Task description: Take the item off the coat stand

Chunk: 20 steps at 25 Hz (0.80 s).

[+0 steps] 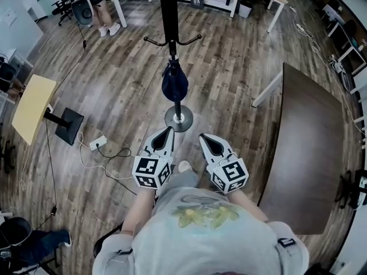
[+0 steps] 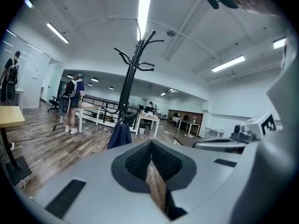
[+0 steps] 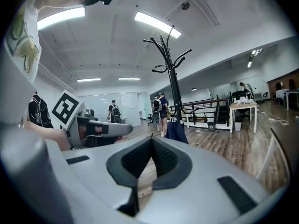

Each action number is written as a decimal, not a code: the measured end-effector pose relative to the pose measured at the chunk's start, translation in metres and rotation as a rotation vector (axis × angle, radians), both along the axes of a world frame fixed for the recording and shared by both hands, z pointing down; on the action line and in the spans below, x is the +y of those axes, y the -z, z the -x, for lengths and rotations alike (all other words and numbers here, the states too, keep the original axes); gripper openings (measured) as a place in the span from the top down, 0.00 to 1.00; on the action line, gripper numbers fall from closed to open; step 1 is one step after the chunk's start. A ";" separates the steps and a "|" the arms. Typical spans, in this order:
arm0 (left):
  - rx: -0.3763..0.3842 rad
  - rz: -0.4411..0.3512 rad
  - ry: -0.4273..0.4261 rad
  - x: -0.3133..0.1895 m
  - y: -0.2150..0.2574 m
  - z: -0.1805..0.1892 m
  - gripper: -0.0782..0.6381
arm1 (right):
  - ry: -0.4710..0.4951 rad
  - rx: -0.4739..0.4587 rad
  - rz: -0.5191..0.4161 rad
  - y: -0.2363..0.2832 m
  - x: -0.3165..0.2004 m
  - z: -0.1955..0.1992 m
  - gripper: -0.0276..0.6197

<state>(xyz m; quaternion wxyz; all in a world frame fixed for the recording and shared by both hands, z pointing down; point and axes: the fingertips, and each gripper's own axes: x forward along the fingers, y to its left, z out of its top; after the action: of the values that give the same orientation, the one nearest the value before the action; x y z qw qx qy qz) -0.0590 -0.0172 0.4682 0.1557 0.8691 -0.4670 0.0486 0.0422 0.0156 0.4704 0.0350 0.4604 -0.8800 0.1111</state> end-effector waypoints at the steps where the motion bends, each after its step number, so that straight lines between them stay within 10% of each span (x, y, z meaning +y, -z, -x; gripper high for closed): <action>1: 0.002 -0.002 0.000 -0.004 0.001 -0.001 0.87 | 0.000 0.002 0.000 0.000 -0.004 0.000 0.95; 11: -0.010 -0.027 0.020 -0.041 0.010 0.000 0.85 | 0.005 0.015 -0.001 0.003 -0.037 -0.001 0.95; 20: -0.017 -0.064 0.075 -0.083 0.017 0.000 0.56 | 0.012 0.033 -0.007 0.007 -0.059 -0.003 0.95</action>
<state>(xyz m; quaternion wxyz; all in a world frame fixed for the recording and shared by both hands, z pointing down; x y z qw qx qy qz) -0.0594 -0.0998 0.4510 0.1255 0.8550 -0.5021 0.0351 0.0450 -0.0434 0.4635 0.0487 0.4569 -0.8825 0.1004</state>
